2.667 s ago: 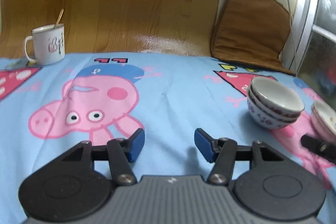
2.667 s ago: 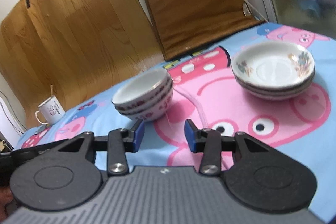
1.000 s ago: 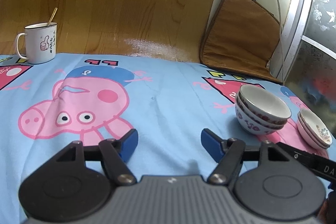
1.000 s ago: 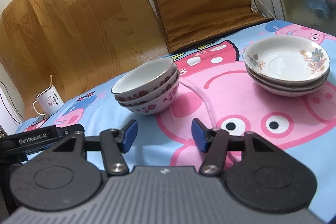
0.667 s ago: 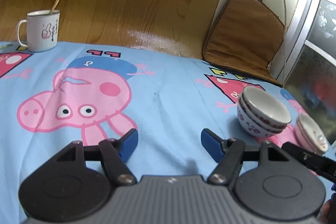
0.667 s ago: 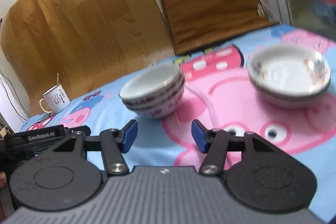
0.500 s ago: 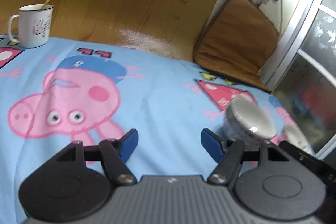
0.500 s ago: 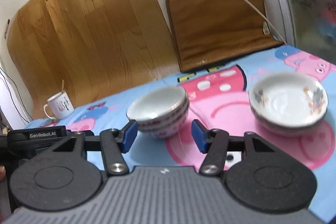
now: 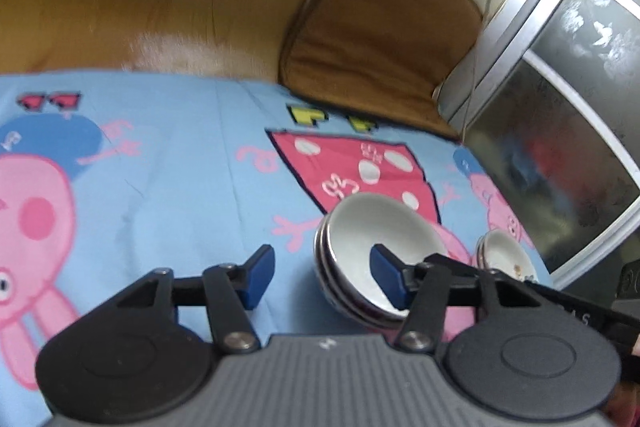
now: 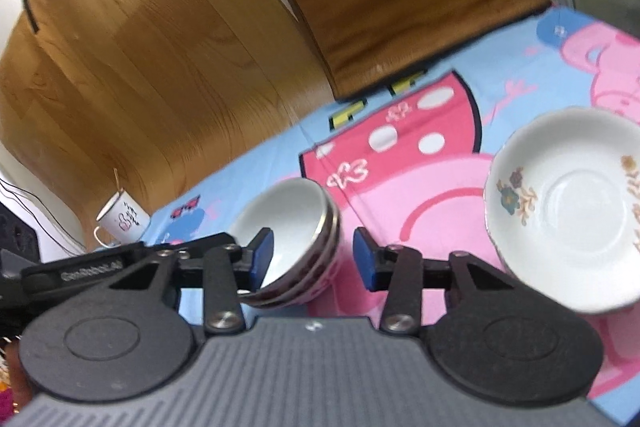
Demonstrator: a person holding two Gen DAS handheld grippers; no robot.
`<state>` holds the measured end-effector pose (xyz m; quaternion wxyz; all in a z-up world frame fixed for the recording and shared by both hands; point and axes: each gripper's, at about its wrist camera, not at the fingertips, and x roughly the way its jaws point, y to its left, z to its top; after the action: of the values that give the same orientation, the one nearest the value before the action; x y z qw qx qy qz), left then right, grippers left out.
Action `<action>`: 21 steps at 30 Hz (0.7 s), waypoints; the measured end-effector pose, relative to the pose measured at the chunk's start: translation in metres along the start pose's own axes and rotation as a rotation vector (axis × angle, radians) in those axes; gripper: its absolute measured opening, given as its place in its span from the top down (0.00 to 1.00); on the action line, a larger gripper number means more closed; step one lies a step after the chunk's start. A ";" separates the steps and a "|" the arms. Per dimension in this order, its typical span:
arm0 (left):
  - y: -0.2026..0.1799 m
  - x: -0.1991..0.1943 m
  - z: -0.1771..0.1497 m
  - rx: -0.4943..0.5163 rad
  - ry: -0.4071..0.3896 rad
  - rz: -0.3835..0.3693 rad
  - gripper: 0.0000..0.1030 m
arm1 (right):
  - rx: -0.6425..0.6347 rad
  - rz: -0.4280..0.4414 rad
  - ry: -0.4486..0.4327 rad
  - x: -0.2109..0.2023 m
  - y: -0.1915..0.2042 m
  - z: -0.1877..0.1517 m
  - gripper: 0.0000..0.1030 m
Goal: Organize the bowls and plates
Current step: 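Close the right gripper on the bowl stack rim and lift it, then carry the bowl stack onto the floral saucer stack and open the right gripper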
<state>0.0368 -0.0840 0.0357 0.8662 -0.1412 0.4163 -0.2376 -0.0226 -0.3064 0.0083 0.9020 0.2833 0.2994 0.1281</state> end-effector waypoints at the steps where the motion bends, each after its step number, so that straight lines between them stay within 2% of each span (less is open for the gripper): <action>1: 0.001 0.006 0.000 -0.015 0.020 -0.007 0.57 | 0.014 0.004 0.024 0.004 -0.002 0.002 0.60; 3: 0.005 0.018 -0.002 -0.047 0.063 -0.032 0.69 | 0.043 0.019 0.069 0.013 -0.008 0.004 0.66; 5: 0.007 0.025 -0.004 -0.074 0.076 -0.073 0.72 | 0.068 0.036 0.110 0.022 -0.012 0.005 0.71; 10: -0.001 0.024 0.000 -0.072 0.083 -0.046 0.73 | 0.085 0.020 0.139 0.027 -0.013 0.007 0.79; 14: -0.024 0.017 0.005 -0.023 0.070 -0.042 0.73 | 0.090 0.034 0.108 0.010 -0.019 0.014 0.79; 21: -0.093 0.030 0.020 0.053 0.089 -0.149 0.73 | 0.060 -0.029 0.009 -0.052 -0.043 0.041 0.79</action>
<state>0.0414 -0.1775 0.0697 0.8303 -0.1379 0.4362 -0.3184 -0.0360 -0.3801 0.0347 0.8936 0.3051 0.3111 0.1072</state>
